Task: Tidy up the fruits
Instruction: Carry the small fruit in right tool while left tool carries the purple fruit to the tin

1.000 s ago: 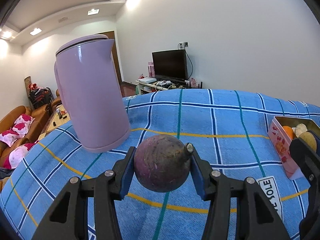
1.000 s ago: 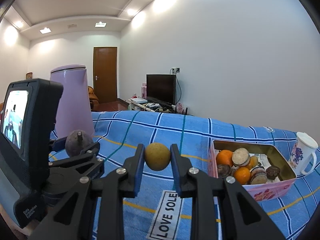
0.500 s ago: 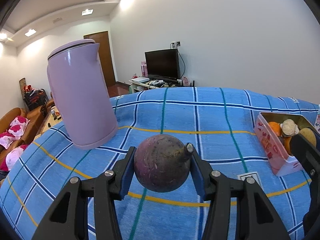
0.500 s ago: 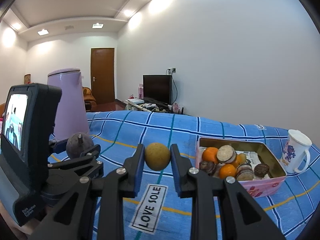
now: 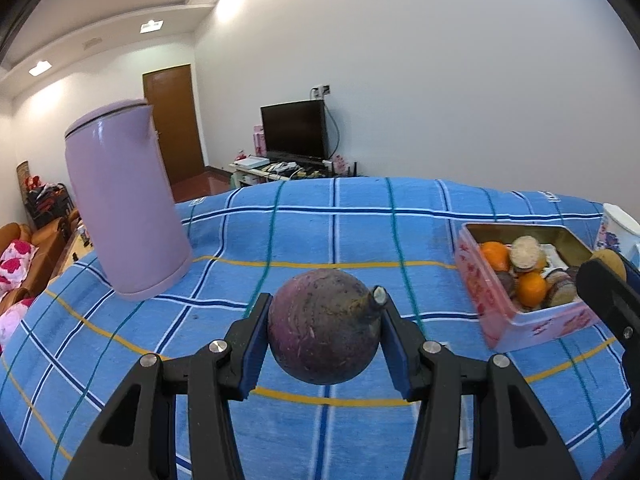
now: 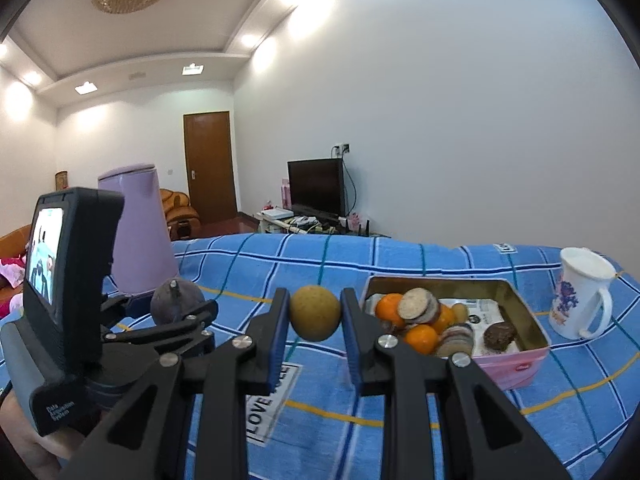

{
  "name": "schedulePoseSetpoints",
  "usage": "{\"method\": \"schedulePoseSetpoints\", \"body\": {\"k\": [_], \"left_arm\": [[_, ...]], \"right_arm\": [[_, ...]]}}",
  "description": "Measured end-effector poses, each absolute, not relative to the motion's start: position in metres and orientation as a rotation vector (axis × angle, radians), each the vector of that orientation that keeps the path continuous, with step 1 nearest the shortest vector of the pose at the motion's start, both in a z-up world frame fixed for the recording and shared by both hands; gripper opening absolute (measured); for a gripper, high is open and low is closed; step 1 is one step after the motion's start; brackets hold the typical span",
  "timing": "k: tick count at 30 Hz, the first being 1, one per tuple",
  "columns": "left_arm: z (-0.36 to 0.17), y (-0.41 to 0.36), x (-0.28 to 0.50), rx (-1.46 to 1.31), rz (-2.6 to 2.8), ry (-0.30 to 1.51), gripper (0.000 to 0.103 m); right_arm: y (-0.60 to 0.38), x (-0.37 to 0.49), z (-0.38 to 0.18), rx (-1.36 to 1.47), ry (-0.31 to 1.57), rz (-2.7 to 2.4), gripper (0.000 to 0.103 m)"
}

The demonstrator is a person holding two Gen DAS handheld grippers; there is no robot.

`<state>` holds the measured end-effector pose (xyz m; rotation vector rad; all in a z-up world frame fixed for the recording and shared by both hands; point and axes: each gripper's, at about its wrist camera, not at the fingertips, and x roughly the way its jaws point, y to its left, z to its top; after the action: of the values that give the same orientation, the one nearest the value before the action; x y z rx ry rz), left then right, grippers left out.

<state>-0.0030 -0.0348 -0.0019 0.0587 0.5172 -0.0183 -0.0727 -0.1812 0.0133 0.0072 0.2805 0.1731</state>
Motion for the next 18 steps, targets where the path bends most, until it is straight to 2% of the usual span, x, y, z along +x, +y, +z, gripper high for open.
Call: {"method": "schedulePoseSetpoints", "body": {"k": [18], "left_arm": [[0.008,-0.119,-0.014,0.109,-0.161,0.497,0.053]], "right_arm": [[-0.267,-0.080,0.018,0.060,0.285,-0.014,0.029]]}}
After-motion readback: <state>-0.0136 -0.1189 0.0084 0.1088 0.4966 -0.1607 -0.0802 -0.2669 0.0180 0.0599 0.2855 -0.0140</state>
